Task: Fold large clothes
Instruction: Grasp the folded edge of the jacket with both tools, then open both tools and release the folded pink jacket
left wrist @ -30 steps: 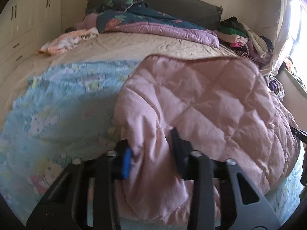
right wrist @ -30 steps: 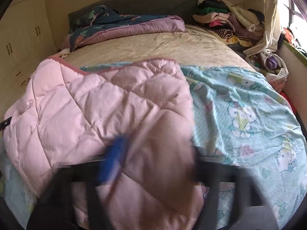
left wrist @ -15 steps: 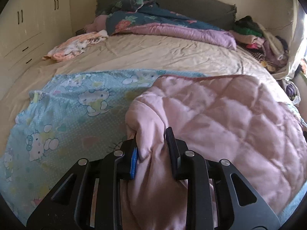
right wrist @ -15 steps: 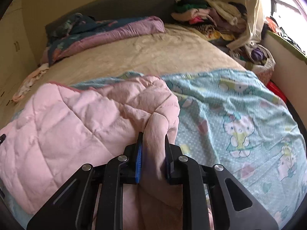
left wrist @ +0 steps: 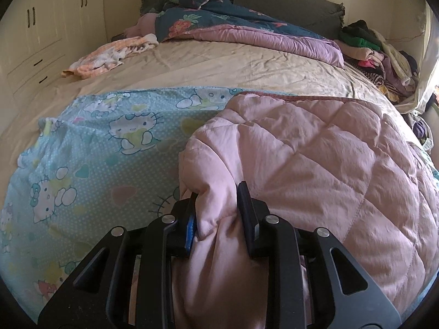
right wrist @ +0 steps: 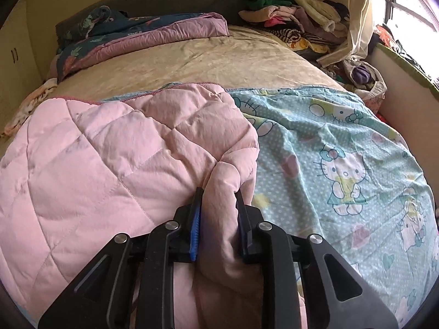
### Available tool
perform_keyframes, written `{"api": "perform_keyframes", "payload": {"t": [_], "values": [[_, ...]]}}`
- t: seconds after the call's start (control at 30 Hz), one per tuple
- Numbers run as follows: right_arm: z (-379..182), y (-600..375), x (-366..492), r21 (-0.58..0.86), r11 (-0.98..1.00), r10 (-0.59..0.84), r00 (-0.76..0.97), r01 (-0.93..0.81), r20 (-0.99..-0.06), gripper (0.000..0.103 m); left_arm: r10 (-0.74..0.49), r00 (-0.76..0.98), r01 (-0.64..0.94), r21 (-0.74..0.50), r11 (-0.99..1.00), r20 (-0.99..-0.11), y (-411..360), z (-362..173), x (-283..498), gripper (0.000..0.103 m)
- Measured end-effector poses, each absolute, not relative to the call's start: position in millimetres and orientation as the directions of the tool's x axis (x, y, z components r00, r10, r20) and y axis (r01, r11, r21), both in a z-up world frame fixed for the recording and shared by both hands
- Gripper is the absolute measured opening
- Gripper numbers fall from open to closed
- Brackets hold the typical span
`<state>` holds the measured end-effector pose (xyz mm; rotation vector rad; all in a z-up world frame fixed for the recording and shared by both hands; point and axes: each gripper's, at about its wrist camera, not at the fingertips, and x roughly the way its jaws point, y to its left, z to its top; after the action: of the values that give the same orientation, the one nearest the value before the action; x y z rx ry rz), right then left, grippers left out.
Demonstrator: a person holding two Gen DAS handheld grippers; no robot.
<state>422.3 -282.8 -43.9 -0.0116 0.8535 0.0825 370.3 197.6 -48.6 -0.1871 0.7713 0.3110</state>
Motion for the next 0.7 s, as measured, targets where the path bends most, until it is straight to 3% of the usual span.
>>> {"api": "perform_keyframes", "payload": {"t": [0.2, 0.3, 0.33, 0.43, 0.53, 0.7], "values": [[-39.3, -290.0, 414.4, 0.022, 0.997, 0.061, 0.639, -0.068, -0.767, 0.028, 0.209, 0.674, -0.354, -0.062, 0.933, -0.708, 199.0, -43.1, 363.0, 0.022], [-34.4, -296.2, 408.9, 0.034, 0.998, 0.062, 0.634, -0.056, -0.771, 0.038, 0.212, 0.677, -0.360, -0.066, 0.931, -0.705, 200.2, -36.3, 355.8, 0.027], [-32.4, -297.7, 406.1, 0.046, 0.997, 0.070, 0.634, -0.054, -0.770, 0.045, 0.211, 0.678, -0.359, -0.067, 0.931, -0.705, 199.7, -34.1, 354.0, 0.028], [-23.4, -302.8, 393.9, 0.081, 0.996, 0.092, 0.646, -0.047, -0.758, 0.070, 0.205, 0.685, -0.351, -0.071, 0.934, -0.699, 196.1, -25.3, 346.9, 0.037], [-11.7, -304.9, 380.8, 0.109, 0.993, 0.113, 0.666, -0.048, -0.737, 0.085, 0.206, 0.696, -0.341, -0.064, 0.938, -0.688, 190.3, -15.1, 340.0, 0.047], [15.5, -306.8, 357.8, 0.154, 0.987, 0.144, 0.710, -0.051, -0.689, 0.096, 0.197, 0.717, -0.325, -0.070, 0.943, -0.669, 180.5, 4.2, 326.5, 0.072]]}}
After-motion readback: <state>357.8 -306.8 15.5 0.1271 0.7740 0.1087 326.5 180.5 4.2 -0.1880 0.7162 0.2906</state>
